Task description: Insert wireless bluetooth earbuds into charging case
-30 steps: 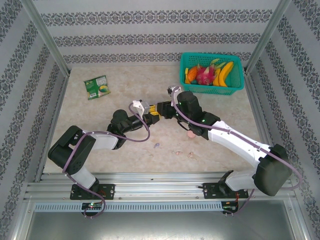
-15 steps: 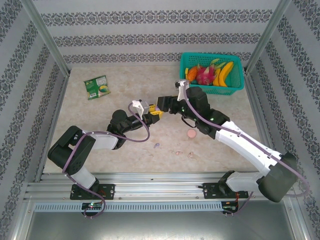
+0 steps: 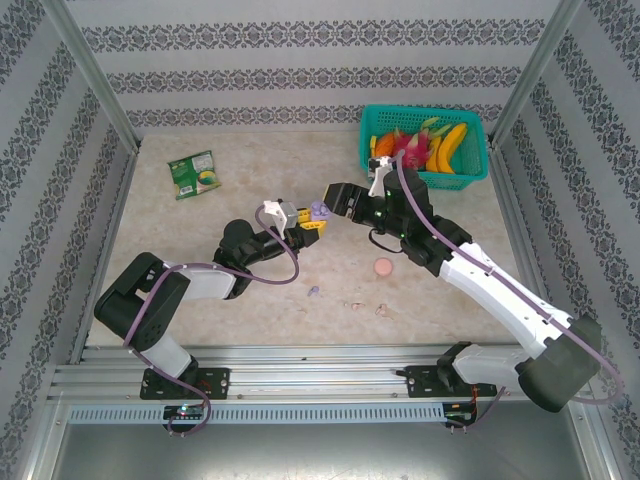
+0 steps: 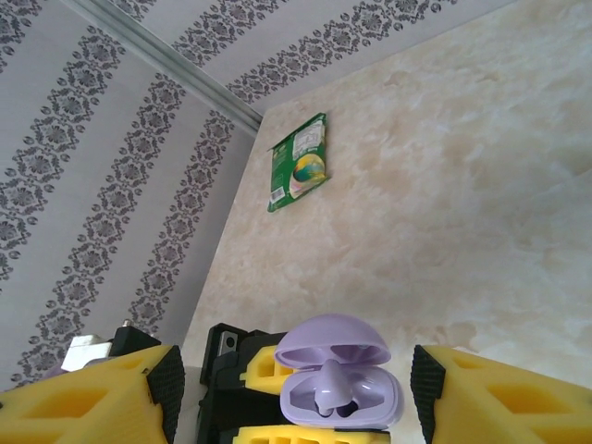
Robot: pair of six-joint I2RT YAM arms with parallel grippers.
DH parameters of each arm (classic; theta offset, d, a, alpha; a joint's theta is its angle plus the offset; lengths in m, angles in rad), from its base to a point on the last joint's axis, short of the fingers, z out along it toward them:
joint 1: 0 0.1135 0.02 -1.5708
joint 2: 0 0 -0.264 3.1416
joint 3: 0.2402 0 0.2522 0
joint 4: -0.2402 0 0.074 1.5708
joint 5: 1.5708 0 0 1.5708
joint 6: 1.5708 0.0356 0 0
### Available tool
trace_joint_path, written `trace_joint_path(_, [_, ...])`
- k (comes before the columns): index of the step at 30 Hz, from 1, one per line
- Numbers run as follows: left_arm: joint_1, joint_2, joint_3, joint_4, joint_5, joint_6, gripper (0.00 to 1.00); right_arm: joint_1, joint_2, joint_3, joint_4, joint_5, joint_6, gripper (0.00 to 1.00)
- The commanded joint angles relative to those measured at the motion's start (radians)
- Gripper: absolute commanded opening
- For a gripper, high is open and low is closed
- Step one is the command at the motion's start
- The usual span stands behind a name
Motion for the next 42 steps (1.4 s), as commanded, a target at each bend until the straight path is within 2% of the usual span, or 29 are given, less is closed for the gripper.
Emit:
trace_joint_path(1, [-0.016,-0.02,0.022,0.07,0.02,0.004,0.0,0.014,0.02,-0.005,0.019,-0.035,0.046,0.68])
trace_joint_path(30, [-0.017,-0.019,0.023,0.068,0.021,0.006,0.0,0.092,0.131,0.073,0.044,-0.084,0.029,0.65])
trace_joint_path(42, [-0.016,-0.02,0.018,0.072,0.018,0.006,0.0,0.116,0.18,0.144,0.01,-0.169,-0.041,0.66])
